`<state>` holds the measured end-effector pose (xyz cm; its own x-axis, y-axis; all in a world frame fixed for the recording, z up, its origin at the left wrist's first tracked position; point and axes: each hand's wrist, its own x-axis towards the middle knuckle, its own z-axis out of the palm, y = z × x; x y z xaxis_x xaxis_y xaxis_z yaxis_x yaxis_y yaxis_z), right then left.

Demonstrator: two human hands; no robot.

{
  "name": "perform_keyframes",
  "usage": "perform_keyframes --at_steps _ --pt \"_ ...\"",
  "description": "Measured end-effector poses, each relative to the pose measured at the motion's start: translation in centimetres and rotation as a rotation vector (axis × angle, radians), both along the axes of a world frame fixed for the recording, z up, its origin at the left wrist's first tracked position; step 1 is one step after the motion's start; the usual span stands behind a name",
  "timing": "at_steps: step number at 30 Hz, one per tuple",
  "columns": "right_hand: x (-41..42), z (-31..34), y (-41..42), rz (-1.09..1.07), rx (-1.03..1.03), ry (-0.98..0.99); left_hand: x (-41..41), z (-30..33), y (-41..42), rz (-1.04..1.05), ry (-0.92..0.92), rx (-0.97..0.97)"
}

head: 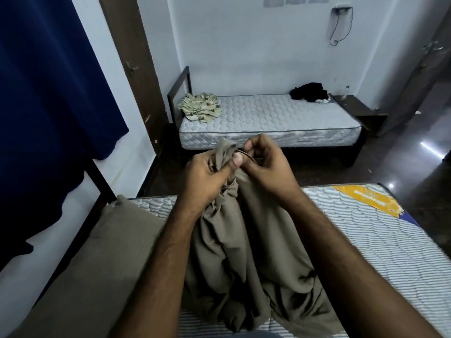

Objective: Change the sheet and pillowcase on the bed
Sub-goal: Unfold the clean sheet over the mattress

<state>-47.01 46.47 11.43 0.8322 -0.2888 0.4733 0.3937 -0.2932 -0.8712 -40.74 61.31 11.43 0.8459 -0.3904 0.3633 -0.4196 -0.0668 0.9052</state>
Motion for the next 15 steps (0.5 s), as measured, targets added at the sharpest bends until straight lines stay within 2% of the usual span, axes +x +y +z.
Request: perform_keyframes --at_steps 4,8,12,15 --pt "0.0 -2.1 -0.3 0.157 -0.091 0.129 0.0 -0.4 -0.9 0.147 -0.059 -0.051" --pt "-0.6 -4.2 -2.1 0.19 -0.129 0.264 -0.4 -0.6 -0.7 0.112 -0.017 -0.126" --pt "-1.3 -3.9 -2.5 0.18 -0.077 0.236 -0.5 -0.6 -0.9 0.12 -0.072 -0.072" --pt "-1.8 -2.7 -2.2 0.301 -0.046 0.223 -0.4 0.2 -0.6 0.192 -0.118 -0.013"
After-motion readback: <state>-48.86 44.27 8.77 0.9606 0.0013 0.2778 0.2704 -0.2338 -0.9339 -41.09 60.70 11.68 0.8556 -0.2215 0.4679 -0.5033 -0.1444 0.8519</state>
